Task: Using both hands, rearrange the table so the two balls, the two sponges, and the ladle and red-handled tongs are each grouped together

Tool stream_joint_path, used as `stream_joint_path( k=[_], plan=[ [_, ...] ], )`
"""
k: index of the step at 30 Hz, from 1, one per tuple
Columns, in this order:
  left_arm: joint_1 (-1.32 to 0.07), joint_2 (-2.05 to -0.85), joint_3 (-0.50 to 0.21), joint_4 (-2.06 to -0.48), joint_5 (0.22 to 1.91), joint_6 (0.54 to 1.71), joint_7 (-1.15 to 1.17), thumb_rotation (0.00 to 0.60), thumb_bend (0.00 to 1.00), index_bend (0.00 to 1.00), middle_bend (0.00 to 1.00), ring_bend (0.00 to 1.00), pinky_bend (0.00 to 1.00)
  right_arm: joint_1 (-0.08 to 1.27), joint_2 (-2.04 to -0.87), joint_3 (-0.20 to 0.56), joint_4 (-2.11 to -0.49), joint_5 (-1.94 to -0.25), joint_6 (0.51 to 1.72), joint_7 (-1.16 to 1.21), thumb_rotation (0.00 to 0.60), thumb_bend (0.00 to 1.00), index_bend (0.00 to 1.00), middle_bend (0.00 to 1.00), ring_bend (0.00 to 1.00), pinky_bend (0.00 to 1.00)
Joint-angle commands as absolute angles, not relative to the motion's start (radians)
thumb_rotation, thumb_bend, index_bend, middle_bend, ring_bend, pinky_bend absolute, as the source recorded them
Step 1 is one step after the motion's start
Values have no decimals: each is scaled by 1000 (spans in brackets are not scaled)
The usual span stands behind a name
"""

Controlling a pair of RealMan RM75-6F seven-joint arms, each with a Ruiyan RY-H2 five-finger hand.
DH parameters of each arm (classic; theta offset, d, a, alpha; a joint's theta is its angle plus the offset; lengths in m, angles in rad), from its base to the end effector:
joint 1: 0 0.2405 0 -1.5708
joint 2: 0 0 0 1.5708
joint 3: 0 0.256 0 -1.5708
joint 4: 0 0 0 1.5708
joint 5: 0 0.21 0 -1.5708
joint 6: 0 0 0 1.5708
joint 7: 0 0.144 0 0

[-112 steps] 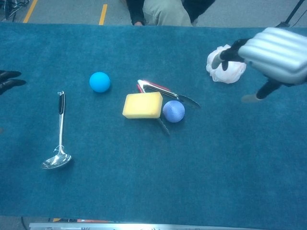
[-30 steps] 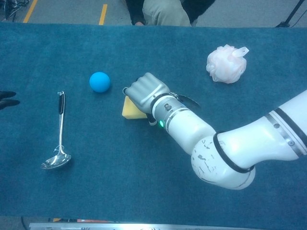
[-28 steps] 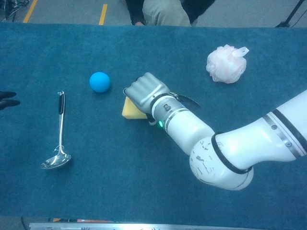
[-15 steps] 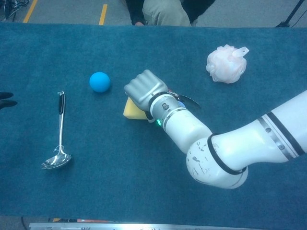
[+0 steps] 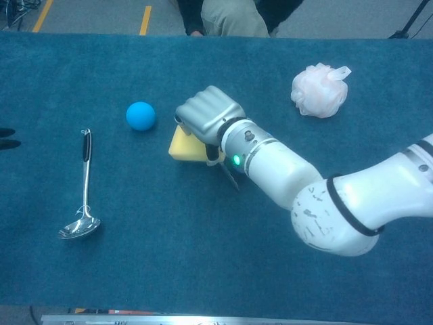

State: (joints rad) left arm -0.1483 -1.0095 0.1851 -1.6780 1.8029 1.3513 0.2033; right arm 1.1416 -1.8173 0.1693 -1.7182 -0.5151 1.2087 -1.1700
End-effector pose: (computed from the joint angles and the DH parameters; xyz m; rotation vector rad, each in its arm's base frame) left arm -0.2880 0.1349 0.1278 -1.9481 -0.7672 -0.6719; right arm -0.0065 -0.2829 -0.0933 2.1477 -0.5961 0.6099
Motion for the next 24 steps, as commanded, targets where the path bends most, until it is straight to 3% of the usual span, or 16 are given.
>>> stream_joint_path(
  k=[1, 14, 24],
  plan=[
    [-147, -1009, 184, -1677, 1802, 1353, 203, 600, 223, 0, 0, 0, 34, 1113, -1750, 163, -1780, -546, 1212, -1130, 600, 68, 501, 369, 337, 653],
    [-148, -1023, 180, -1668, 1796, 1344, 195, 600, 223, 0, 0, 0, 34, 1001, -1463, 105, -1870, -625, 1234, -1012, 600, 68, 501, 371, 339, 653],
    [-145, -1028, 181, -1668, 1795, 1346, 192, 600, 223, 0, 0, 0, 34, 980, -1436, 45, -1759, -588, 1185, -1032, 600, 68, 501, 371, 339, 653]
  ],
)
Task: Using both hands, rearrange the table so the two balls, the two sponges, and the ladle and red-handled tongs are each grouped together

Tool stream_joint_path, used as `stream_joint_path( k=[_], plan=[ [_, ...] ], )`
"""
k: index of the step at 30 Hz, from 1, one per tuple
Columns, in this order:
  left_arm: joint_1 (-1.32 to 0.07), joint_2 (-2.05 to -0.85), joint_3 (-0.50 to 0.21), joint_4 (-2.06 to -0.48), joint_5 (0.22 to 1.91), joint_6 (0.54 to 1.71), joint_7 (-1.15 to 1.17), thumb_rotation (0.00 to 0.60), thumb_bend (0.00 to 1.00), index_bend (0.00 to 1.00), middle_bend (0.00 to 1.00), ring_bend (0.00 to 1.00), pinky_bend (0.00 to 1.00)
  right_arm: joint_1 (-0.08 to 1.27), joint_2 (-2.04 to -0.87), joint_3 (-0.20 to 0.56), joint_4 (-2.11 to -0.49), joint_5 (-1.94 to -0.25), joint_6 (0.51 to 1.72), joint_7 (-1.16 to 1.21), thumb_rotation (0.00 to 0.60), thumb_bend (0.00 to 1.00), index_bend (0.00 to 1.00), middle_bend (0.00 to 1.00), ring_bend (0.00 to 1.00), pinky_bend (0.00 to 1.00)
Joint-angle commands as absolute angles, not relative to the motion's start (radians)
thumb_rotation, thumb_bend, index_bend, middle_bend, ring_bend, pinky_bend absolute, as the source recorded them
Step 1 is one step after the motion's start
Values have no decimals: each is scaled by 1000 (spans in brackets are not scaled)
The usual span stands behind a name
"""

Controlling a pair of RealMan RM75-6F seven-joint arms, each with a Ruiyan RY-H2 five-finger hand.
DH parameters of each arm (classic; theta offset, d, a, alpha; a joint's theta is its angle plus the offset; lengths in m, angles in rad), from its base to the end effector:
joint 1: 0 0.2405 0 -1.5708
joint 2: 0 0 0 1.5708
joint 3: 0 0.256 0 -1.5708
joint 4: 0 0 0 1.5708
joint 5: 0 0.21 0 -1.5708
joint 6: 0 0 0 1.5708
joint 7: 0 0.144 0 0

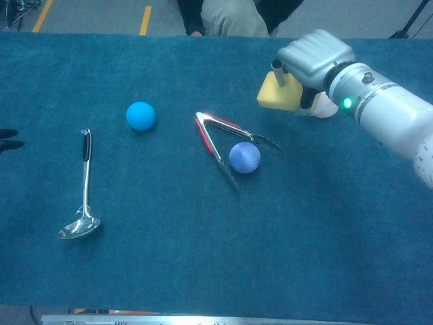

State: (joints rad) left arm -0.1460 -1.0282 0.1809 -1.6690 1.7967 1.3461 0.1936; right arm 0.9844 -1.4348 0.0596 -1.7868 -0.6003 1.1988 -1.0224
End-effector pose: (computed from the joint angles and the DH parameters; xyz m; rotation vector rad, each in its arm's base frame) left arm -0.2890 0.1353 0.1228 -1.9412 -0.7878 -0.6817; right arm -0.1125 -0.3362 0.0098 1.9170 -0.5799 0.4622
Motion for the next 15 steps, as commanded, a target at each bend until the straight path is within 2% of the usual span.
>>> stream_joint_path(
  k=[1, 8, 15],
  plan=[
    [-144, -1029, 181, -1668, 1793, 1346, 191, 600, 223, 0, 0, 0, 34, 979, -1440, 42, -1747, -586, 1183, -1035, 600, 69, 501, 371, 339, 649],
    [-148, -1036, 181, -1666, 1794, 1338, 187, 600, 223, 0, 0, 0, 34, 979, -1475, 31, -1680, -555, 1161, -1057, 600, 69, 495, 368, 323, 544],
    [-148, -1037, 181, -1660, 1789, 1337, 181, 600, 223, 0, 0, 0, 34, 980, -1487, 23, -1663, -537, 1151, -1079, 600, 68, 315, 318, 242, 434]
  ],
)
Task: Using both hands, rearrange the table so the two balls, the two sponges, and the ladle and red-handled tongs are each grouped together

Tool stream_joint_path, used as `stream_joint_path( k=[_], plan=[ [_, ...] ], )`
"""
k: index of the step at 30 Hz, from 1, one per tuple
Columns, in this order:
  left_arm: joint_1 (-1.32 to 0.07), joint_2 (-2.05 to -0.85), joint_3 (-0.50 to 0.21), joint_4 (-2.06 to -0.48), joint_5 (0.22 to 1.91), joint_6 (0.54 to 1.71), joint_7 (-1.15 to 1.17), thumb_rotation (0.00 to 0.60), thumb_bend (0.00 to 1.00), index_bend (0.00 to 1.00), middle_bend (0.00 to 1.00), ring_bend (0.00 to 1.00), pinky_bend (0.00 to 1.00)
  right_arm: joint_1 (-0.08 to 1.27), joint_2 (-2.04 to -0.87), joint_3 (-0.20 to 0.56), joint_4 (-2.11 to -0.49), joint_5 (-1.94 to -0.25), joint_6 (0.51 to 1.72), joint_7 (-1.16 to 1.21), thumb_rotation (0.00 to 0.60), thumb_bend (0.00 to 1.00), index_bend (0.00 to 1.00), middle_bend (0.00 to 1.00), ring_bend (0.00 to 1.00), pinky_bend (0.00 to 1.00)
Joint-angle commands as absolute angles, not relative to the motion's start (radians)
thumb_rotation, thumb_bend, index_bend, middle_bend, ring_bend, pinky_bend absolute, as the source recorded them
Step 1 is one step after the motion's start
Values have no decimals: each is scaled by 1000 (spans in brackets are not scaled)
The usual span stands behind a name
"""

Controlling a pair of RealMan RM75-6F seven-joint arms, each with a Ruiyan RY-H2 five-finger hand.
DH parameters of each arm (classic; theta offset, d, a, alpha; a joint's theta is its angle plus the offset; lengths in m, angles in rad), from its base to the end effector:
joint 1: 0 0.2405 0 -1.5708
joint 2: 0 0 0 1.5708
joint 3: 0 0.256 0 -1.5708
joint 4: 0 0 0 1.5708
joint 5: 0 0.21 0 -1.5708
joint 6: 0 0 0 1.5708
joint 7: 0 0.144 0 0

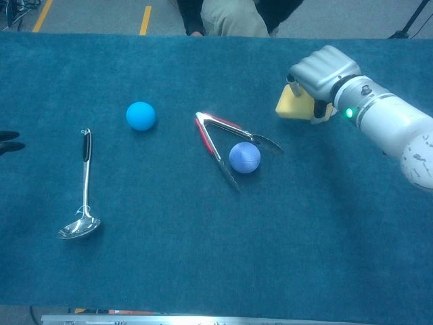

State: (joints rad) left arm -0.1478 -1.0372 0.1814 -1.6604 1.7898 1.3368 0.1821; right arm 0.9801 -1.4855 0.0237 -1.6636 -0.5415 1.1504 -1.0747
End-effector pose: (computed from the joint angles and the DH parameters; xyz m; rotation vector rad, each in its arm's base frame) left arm -0.2912 0.1356 0.1200 -1.9407 -0.8066 -0.6792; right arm -0.1419 -0.3450 -0.0056 1.9214 -0.5513 0.3139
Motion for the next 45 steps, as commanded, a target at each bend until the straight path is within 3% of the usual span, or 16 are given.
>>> stream_joint_path(
  k=[1, 10, 21, 31, 37, 45],
  plan=[
    [-148, -1037, 181, -1659, 1789, 1337, 181, 600, 223, 0, 0, 0, 34, 980, -1487, 23, -1663, -534, 1152, -1083, 600, 68, 291, 309, 233, 427],
    [-150, -1038, 180, -1661, 1792, 1336, 185, 600, 223, 0, 0, 0, 34, 978, -1465, 22, -1689, -512, 1156, -1098, 600, 68, 123, 246, 173, 365],
    [-155, -1034, 177, -1676, 1785, 1325, 203, 600, 222, 0, 0, 0, 34, 957, -1341, 45, -1824, -588, 1171, -1024, 600, 66, 115, 240, 165, 363],
    [-163, -1035, 168, -1688, 1772, 1312, 221, 600, 223, 0, 0, 0, 34, 908, -1237, 5, -1999, -856, 1122, -885, 600, 66, 122, 260, 164, 365],
    [-160, -1032, 168, -1692, 1764, 1314, 225, 600, 223, 0, 0, 0, 34, 920, -1273, -49, -2014, -958, 1067, -930, 600, 62, 162, 282, 186, 400],
    [-147, -1030, 174, -1683, 1766, 1331, 215, 600, 223, 0, 0, 0, 34, 972, -1411, -53, -1950, -883, 1059, -1088, 600, 49, 162, 282, 186, 406]
  ],
)
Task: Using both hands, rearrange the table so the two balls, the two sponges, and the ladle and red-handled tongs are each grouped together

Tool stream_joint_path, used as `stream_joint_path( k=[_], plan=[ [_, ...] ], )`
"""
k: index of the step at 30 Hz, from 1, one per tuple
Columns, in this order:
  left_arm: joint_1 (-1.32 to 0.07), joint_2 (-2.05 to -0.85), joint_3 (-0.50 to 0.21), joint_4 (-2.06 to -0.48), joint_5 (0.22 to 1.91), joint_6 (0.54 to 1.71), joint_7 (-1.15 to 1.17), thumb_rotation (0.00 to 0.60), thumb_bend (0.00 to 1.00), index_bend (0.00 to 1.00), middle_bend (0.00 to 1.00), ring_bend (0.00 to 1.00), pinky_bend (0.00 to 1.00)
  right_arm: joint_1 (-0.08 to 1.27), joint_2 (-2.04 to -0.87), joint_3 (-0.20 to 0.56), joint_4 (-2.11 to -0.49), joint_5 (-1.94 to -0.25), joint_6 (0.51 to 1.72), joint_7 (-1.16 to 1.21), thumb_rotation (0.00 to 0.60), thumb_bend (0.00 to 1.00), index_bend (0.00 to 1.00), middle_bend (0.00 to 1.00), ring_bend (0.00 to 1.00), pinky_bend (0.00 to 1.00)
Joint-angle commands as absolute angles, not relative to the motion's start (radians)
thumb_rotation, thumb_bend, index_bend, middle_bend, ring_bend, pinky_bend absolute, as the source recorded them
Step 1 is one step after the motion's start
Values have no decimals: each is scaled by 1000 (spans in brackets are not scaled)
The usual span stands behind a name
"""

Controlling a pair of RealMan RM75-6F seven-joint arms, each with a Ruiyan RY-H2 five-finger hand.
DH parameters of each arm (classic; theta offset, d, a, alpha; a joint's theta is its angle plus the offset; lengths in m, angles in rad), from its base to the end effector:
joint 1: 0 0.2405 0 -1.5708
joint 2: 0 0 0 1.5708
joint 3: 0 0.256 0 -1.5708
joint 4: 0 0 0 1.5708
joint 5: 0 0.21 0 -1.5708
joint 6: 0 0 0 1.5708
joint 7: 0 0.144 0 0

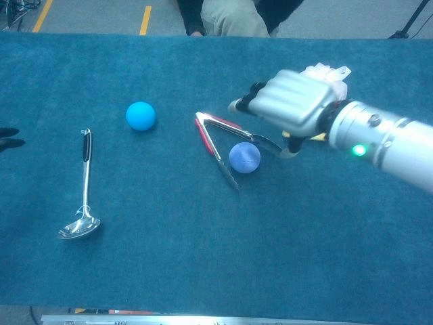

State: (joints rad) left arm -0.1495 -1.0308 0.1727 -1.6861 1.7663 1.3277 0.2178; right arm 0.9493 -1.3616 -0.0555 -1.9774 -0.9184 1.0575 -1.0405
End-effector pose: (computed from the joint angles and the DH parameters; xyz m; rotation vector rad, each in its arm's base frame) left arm -0.2885 0.1384 0.1209 -1.9282 -0.7954 -0.6618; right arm -0.0899 -0.2691 -0.0015 2.2748 -0.3662 0.5602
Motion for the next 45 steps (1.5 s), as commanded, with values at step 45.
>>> stream_joint_path(
  k=[45],
  plan=[
    [-120, -1035, 179, -1639, 1771, 1371, 147, 600, 223, 0, 0, 0, 34, 1006, -1675, -38, -1697, -762, 1125, -1159, 600, 54, 537, 421, 369, 594]
  ],
)
